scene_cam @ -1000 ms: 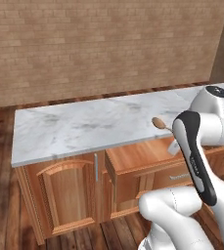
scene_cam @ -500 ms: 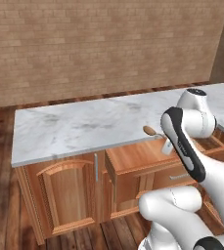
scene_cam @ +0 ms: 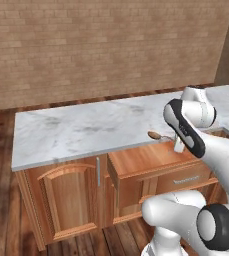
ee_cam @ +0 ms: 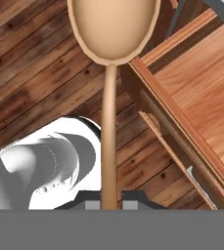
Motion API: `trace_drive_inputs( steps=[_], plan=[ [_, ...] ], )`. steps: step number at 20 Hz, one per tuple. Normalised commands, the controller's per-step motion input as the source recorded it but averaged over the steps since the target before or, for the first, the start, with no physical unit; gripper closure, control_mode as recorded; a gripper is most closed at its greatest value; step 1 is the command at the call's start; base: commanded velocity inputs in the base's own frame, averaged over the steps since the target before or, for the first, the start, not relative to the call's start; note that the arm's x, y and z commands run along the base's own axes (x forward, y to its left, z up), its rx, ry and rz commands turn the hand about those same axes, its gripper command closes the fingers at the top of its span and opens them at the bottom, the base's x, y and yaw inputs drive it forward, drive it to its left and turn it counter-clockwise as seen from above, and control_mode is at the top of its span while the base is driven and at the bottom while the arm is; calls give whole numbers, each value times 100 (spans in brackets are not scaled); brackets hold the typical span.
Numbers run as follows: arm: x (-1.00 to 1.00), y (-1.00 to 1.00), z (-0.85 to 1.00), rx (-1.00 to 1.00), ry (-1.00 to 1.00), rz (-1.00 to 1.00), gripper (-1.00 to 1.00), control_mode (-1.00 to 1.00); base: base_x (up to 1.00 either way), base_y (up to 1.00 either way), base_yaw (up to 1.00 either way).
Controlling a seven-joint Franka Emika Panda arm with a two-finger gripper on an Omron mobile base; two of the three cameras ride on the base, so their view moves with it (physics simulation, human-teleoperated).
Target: Organize the utensils by type. Pick up the wooden spoons from the counter and place them in the open cabinet. Then pick up the metallic utensils from the counter and place them in the open drawer.
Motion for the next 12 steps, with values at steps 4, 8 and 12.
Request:
trace_drive_inputs(
  steps=[4, 8, 12],
  plan=[
    [35, -2, -21, -7, 0, 33, 100, -100, 0, 0, 0],
    [30, -10, -21, -4, -2, 37, 100, -100, 0, 0, 0],
    [25, 0, -19, 0, -3, 37, 100, -100, 0, 0, 0]
  ],
)
